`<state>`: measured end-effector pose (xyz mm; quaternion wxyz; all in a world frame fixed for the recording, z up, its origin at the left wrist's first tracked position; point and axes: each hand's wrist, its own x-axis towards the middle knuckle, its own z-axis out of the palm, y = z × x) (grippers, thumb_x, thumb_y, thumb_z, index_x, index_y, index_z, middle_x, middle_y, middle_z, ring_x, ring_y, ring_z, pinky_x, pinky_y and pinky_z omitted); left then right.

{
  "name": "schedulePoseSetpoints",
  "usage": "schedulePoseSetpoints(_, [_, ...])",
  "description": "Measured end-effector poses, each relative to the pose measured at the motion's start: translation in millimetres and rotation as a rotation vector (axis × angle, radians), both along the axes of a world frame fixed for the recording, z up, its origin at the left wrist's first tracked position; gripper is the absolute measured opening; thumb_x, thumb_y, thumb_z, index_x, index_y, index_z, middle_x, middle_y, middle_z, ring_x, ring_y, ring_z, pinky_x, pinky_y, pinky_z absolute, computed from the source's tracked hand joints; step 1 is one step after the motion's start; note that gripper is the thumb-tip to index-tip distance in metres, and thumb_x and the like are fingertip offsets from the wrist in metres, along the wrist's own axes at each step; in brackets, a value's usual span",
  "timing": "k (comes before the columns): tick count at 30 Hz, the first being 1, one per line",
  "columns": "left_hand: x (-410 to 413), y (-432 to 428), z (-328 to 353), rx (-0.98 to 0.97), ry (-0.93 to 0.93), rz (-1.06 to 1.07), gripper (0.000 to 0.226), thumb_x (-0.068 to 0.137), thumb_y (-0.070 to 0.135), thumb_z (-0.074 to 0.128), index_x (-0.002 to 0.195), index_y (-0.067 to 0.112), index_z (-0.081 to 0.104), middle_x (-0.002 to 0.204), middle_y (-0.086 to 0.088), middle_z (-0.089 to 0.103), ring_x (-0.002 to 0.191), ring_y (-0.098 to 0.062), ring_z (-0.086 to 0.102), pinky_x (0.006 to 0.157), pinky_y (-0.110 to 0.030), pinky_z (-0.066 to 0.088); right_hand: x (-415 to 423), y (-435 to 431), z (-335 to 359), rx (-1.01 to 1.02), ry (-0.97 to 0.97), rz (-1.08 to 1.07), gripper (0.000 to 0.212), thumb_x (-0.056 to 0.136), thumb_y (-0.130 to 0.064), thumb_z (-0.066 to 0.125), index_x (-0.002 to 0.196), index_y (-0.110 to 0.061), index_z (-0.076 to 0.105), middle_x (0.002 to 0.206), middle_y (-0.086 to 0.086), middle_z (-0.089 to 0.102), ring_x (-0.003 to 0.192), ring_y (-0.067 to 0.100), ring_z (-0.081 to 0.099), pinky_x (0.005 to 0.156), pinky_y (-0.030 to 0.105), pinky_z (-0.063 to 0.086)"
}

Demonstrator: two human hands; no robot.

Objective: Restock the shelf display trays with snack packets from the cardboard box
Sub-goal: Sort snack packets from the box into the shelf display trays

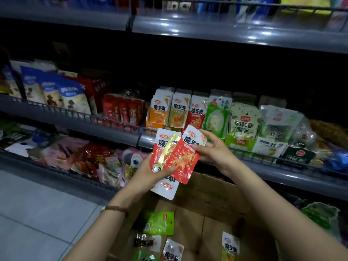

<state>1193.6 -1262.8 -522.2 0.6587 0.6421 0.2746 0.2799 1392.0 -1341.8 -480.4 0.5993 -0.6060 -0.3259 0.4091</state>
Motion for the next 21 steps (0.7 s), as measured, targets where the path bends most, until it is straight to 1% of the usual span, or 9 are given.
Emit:
schedulePoseSetpoints(2, [1.8,11.2,5.0,-0.015,-0.014,0.018,0.037,0.076,0.017,0.075,0.107,0.023,0.056,0.096,0.002,0.074,0.087,-0.016,0.071,0.074,-0.032,0.057,4.8,10.5,2.3,-0.023,0.151,0.013,0.053,0.080,-0.001,0.068,0.127,-0.021,0.050,0.100,0.009,0.071,0.083,0.017,0.071,0.063,0.027,0.058])
schedulePoseSetpoints(3, [3.8,17.1,6.9,-0.023,-0.017,0.031,0.039,0.075,0.018,0.076,0.108,0.022,0.056,0.098,0.001,0.073,0.088,-0.017,0.071,0.076,-0.034,0.057,7.4,15.8,2.9,-0.035,0.185,0.014,0.053,0.081,-0.001,0.067,0.127,-0.020,0.050,0.100,0.009,0.071,0.082,0.017,0.071,0.064,0.027,0.059])
schedulePoseSetpoints(6, [14.0,32.9,13.3,-0.014,-0.029,0.068,0.034,0.075,0.021,0.075,0.104,0.026,0.058,0.093,0.007,0.074,0.088,-0.014,0.071,0.077,-0.033,0.056,14.7,28.5,11.0,-0.030,0.144,-0.060,0.054,0.081,0.003,0.066,0.128,-0.017,0.049,0.100,0.011,0.069,0.080,0.020,0.069,0.060,0.027,0.059])
schedulePoseSetpoints(9, [26.7,50.4,20.0,0.006,-0.022,0.131,0.029,0.077,0.022,0.075,0.102,0.027,0.060,0.093,0.007,0.073,0.086,-0.013,0.070,0.078,-0.036,0.056,35.2,38.2,29.5,0.037,0.005,-0.191,0.058,0.079,0.001,0.067,0.130,-0.017,0.045,0.109,0.014,0.066,0.082,0.021,0.068,0.061,0.027,0.060])
schedulePoseSetpoints(12, [37.8,68.3,26.8,0.047,-0.014,0.168,0.034,0.080,0.020,0.074,0.109,0.024,0.058,0.102,0.003,0.071,0.090,-0.015,0.069,0.079,-0.036,0.056,65.2,54.0,50.0,0.150,-0.190,-0.340,0.057,0.081,0.000,0.066,0.132,-0.011,0.041,0.119,0.014,0.061,0.086,0.019,0.066,0.064,0.022,0.058])
schedulePoseSetpoints(15, [49.1,79.6,32.6,0.088,-0.019,0.168,0.033,0.081,0.019,0.072,0.109,0.025,0.057,0.102,0.006,0.069,0.091,-0.010,0.067,0.078,-0.030,0.054,94.1,81.4,61.5,0.238,-0.353,-0.457,0.055,0.082,0.007,0.063,0.131,-0.004,0.040,0.126,0.013,0.054,0.110,0.025,0.056,0.083,0.026,0.052])
schedulePoseSetpoints(16, [53.1,82.4,33.7,0.092,-0.023,0.164,0.031,0.082,0.018,0.071,0.108,0.025,0.057,0.100,0.007,0.069,0.088,-0.007,0.066,0.075,-0.025,0.054,101.8,91.5,63.0,0.232,-0.407,-0.470,0.054,0.083,0.006,0.063,0.131,-0.002,0.039,0.128,0.011,0.053,0.116,0.025,0.053,0.088,0.029,0.052])
schedulePoseSetpoints(18, [60.5,88.1,33.9,0.089,-0.033,0.173,0.029,0.082,0.015,0.071,0.105,0.026,0.056,0.097,0.009,0.068,0.082,-0.001,0.065,0.070,-0.019,0.054,113.6,110.6,61.9,0.158,-0.552,-0.492,0.053,0.084,-0.002,0.065,0.130,-0.001,0.040,0.131,0.014,0.053,0.120,0.030,0.052,0.095,0.042,0.049])
schedulePoseSetpoints(21, [67.9,96.5,31.5,0.100,-0.019,0.206,0.034,0.082,0.017,0.071,0.112,0.022,0.056,0.099,0.009,0.067,0.082,0.002,0.063,0.061,-0.010,0.050,115.7,125.5,53.2,0.031,-0.796,-0.477,0.048,0.086,-0.016,0.066,0.128,-0.005,0.044,0.130,0.014,0.056,0.116,0.031,0.055,0.092,0.042,0.049])
